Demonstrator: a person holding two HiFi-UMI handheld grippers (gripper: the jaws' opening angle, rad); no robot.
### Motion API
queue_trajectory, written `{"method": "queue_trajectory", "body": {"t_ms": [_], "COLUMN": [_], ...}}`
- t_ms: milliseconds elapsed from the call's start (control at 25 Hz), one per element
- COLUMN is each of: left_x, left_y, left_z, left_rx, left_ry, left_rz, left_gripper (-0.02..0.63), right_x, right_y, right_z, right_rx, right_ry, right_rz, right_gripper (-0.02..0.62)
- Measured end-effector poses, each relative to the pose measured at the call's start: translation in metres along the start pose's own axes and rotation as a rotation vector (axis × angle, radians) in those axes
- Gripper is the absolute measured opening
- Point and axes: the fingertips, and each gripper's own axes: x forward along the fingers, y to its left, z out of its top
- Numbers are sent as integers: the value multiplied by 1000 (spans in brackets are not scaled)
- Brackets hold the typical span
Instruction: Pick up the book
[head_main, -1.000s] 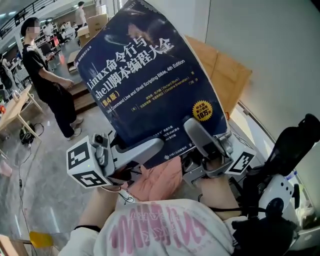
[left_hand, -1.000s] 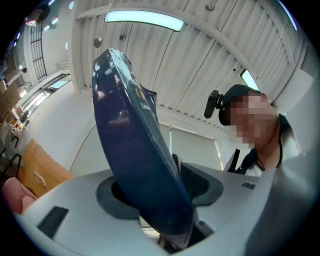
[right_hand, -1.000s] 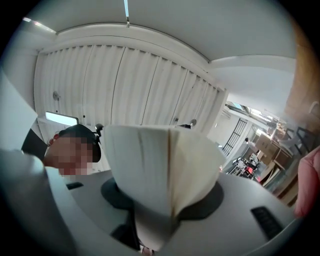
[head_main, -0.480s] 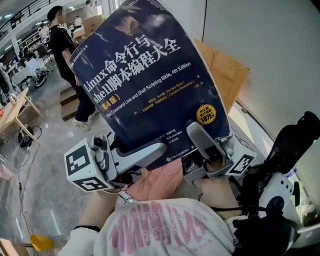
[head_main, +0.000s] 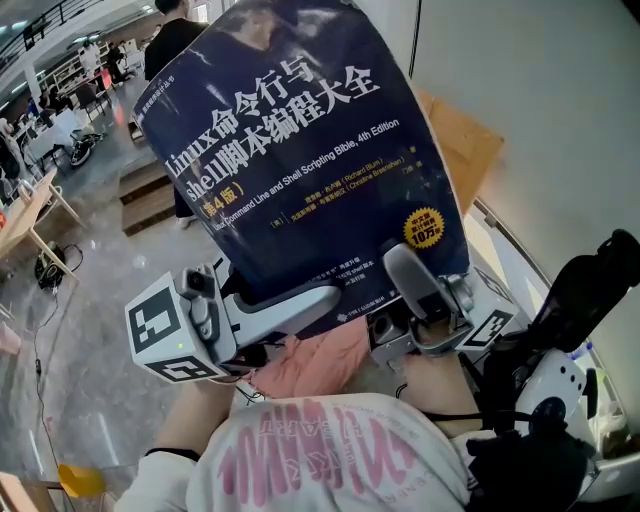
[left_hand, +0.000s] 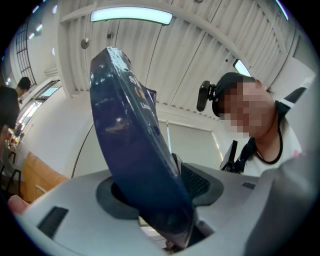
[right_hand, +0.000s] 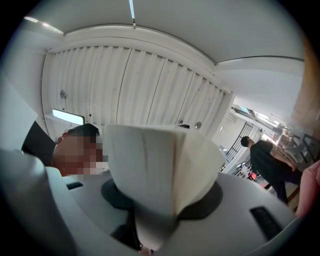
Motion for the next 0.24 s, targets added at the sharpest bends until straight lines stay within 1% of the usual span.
{"method": "queue_trajectory", "body": {"t_ms": [240], "left_x": [0], "left_y": [3], "left_z": [-2], "left_rx": [0], "left_ry": [-1], "left_rz": [4], "left_gripper": [262], "right_x": [0], "right_y": [-4], "right_z": [0], "right_rx": [1], "right_ry": [6], "right_rz": [-2], "right_gripper": [190]}}
